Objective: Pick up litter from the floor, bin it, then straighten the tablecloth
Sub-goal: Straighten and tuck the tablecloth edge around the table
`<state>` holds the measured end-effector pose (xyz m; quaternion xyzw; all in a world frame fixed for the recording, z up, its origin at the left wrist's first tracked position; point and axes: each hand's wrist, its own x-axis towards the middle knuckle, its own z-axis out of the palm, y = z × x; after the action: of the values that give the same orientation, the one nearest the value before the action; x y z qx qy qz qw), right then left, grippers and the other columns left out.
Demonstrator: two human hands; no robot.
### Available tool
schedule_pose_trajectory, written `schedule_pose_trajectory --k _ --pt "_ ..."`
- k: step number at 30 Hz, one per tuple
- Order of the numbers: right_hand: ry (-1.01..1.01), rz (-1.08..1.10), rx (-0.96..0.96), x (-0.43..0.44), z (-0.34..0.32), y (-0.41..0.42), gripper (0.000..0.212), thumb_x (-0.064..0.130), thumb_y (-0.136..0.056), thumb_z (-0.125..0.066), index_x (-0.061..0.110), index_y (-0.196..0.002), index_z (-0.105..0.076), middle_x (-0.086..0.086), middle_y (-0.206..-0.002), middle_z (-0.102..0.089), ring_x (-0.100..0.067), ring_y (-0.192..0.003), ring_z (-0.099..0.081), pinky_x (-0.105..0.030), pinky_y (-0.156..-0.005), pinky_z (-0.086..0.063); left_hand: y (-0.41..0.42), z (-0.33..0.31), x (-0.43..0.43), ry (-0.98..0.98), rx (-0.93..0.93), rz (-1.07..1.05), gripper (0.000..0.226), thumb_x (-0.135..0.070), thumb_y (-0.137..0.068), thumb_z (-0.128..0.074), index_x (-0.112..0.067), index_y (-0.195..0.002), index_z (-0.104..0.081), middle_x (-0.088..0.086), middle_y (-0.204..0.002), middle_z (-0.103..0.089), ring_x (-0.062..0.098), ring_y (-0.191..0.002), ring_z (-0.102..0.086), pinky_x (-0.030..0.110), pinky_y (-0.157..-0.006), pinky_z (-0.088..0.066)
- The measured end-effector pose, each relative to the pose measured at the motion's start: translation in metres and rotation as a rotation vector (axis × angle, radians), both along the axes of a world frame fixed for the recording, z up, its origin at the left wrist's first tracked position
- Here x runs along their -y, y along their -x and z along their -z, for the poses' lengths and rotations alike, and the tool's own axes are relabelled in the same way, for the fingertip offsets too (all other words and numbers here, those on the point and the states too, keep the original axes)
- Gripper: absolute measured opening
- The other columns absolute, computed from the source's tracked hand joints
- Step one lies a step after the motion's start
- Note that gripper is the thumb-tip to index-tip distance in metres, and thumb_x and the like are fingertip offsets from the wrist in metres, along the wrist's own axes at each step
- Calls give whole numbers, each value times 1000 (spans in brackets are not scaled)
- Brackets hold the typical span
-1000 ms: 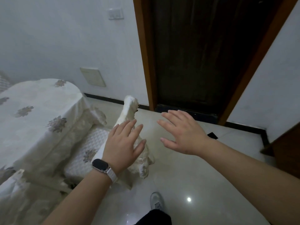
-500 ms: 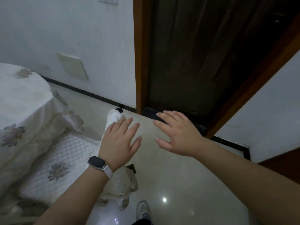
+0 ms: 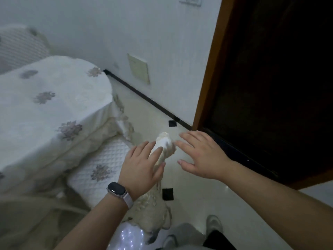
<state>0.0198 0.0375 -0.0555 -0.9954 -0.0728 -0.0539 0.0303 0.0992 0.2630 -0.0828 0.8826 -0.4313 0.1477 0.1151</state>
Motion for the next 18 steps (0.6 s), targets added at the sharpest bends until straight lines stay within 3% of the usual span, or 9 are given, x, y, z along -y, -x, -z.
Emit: schedule_pose_trajectory --k 7,11,18 --pt "-57 -291 -38 20 34 -55 56 58 -88 -46 23 -131 -53 -5 -140 -51 -24 -129 -43 -39 -109 -31 19 19 -3 -56 -29 -338 42 -45 -86 -52 -17 -114 -66 8 -122 -64 31 -113 -58 40 -92 -40" --pt "-92 -455 -77 32 43 -77 58 59 -88 -41 23 -132 -51 -5 -140 -50 -26 -131 -42 -41 -109 -33 40 25 2 -1 -88 -514 39 -41 -87 -56 -15 -114 -66 8 -122 -64 31 -110 -60 41 -88 -50" --pt "-125 -696 -88 25 48 -103 61 59 -87 -42 21 -132 -52 -8 -137 -52 -28 -125 -48 -45 -105 -39 85 22 -1 -29 -226 -907 45 -46 -90 -51 -15 -119 -64 7 -121 -64 27 -109 -59 40 -89 -51"
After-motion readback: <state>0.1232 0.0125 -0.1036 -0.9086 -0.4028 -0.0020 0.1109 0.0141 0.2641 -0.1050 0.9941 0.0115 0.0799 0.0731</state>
